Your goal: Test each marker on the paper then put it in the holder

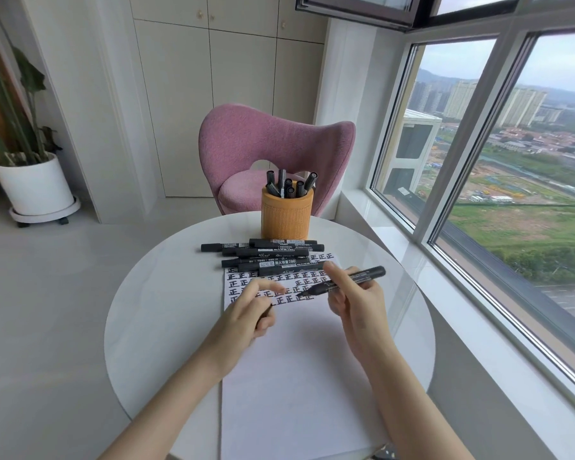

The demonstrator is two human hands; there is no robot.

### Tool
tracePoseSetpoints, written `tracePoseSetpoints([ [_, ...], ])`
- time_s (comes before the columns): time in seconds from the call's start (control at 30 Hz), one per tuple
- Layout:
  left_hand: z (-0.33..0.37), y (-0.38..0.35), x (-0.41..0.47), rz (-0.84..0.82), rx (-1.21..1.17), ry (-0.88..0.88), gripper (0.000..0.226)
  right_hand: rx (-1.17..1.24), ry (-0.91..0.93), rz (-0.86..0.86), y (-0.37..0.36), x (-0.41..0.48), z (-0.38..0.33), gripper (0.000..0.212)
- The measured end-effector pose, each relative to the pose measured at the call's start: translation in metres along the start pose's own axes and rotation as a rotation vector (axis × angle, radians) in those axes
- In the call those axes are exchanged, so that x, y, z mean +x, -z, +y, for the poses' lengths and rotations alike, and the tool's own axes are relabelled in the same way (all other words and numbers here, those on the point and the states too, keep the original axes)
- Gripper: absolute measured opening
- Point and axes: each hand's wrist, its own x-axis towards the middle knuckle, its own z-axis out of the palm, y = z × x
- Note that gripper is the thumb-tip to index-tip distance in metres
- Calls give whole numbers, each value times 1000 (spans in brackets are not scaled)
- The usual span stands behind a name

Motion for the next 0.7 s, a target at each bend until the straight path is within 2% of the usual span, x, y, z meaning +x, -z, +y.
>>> tracePoseSetpoints([
  [0.13,-9,2,-7,-32,84,-83,22,-39,-24,149,11,14,-7,48],
  [0.2,-10,1,-8,-41,156,-130,18,-120,-29,195,15,23,-8,37],
  [0.3,-7,-2,-9,-12,211,-127,20,-294,-58,163,15,29,-8,17],
  [0.5,-15,-1,-6,-2,196,-99,17,-527,55,150,9,27,3,43],
  [0.7,-19,0,-5,-2,193,-106,14,-567,73,258,11,30,11,40],
])
